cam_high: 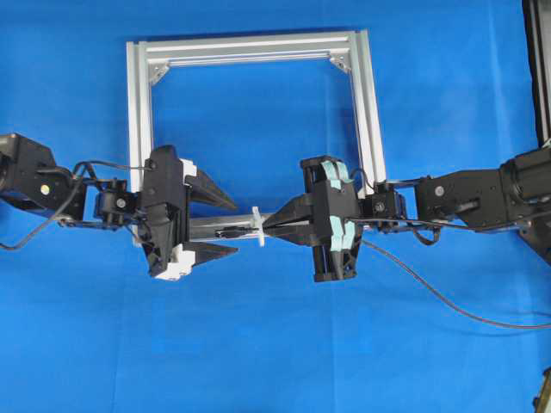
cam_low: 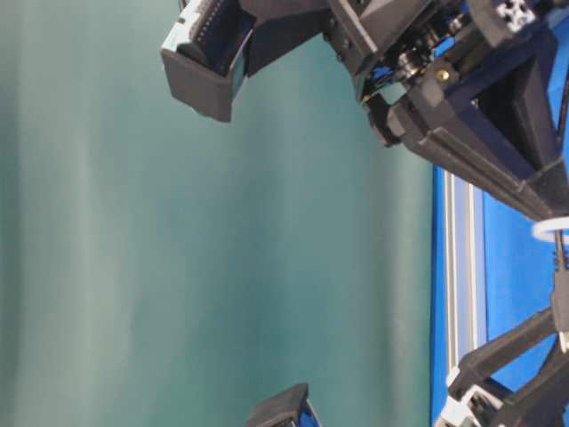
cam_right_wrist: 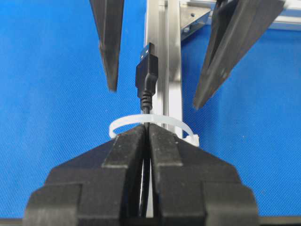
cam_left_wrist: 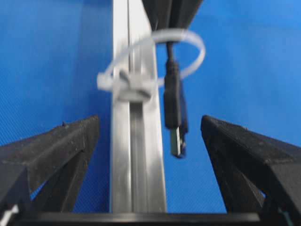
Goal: Insert the wire through the string loop located in the center.
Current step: 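Move the open left gripper to the plug emerging from the loop, then close the left gripper on the USB plug beyond the loop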
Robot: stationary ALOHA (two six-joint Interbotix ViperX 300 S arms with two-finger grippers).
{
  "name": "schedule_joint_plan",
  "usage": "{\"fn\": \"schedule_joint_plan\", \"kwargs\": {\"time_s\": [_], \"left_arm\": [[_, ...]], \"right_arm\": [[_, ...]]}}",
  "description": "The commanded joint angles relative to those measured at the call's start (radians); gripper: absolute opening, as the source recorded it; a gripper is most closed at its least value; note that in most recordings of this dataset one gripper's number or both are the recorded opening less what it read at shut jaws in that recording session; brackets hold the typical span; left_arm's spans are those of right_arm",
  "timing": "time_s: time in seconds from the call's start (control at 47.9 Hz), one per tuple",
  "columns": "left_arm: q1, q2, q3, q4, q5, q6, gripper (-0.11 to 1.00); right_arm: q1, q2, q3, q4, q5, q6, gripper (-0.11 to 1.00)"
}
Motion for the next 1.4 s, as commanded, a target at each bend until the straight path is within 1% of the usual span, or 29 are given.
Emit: {"fn": "schedule_joint_plan", "kwargs": {"time_s": [0.0, 0.355, 1.379], "left_arm": [[-0.002, -0.012, -0.017, 0.003, -0.017, 0.002, 0.92], [-0.002, -0.012, -0.017, 0.003, -0.040, 0.003, 0.92], [-0.002, -0.014, -0.017, 0.002, -0.038, 0.003, 0.91]], "right_arm": [[0.002, -0.014, -0.017, -0.002, -0.011, -0.002, -0.02], [0.000, -0.014, -0.017, -0.002, -0.008, -0.002, -0.02], [0.000, -0.014, -0.018, -0.002, -0.008, -0.002, -0.02]]}}
